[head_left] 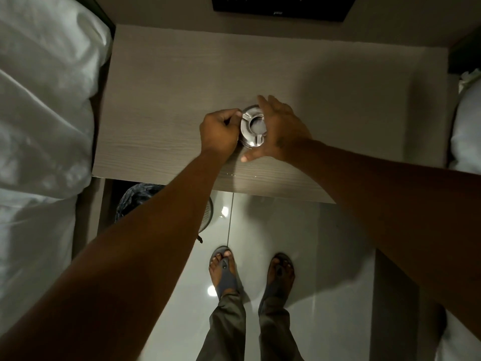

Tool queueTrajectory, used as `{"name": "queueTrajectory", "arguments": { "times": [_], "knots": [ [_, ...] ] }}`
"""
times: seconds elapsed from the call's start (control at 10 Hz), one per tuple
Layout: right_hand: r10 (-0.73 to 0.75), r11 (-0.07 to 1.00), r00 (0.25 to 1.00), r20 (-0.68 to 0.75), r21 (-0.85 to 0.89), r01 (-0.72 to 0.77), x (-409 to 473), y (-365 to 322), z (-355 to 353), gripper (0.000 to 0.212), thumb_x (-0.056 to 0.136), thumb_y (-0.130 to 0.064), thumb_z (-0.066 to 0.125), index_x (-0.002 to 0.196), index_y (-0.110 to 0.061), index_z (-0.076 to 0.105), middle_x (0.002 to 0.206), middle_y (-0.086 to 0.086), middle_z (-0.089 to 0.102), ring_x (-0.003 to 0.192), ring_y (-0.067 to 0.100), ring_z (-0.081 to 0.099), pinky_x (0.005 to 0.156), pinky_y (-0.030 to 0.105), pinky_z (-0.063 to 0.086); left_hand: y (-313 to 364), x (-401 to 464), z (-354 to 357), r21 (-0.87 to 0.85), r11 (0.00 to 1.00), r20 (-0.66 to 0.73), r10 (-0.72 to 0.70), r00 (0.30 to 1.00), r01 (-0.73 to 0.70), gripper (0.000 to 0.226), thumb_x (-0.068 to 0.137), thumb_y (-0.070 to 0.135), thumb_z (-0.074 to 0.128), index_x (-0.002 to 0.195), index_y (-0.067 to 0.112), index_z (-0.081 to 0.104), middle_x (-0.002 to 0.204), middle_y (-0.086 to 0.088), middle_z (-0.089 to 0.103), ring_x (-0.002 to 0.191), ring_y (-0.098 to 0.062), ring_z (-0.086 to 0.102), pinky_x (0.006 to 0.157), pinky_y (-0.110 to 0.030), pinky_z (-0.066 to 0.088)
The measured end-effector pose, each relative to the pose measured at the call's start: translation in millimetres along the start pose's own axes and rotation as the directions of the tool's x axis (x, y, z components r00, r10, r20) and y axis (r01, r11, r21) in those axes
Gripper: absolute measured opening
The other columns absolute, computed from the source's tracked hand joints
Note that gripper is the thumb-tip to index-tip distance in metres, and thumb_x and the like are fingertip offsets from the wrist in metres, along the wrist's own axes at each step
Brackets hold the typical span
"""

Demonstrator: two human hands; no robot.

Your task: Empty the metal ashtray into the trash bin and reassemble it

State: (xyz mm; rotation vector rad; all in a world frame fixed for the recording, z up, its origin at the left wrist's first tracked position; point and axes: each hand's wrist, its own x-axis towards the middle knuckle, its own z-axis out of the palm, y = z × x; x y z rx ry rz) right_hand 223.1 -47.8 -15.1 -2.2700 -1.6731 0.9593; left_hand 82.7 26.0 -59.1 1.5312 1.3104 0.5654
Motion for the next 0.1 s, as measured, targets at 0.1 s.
{"name": "queueTrajectory", "arguments": {
  "times": [0.1],
  "knots": [
    [0.038,0.999,0.999,-0.019,-0.007,-0.038,-6.3,-1.7,-10.8,0.139,0.057,-0.071,0.080,0.157,-0.011,0.005,0.166,0.016,0.004,0.152,0.033,0.004,0.121,0.043,0.011,5.5,0.5,-4.4,0.114,0.993,0.015,-0.026,1.000,0.024,0.030,0.101,0.028,0.055,0.087,0.011,0.075,0.081,-0.007,0.073,0.082,-0.025,0.069,0.082,-0.034,0.055]
  ]
}}
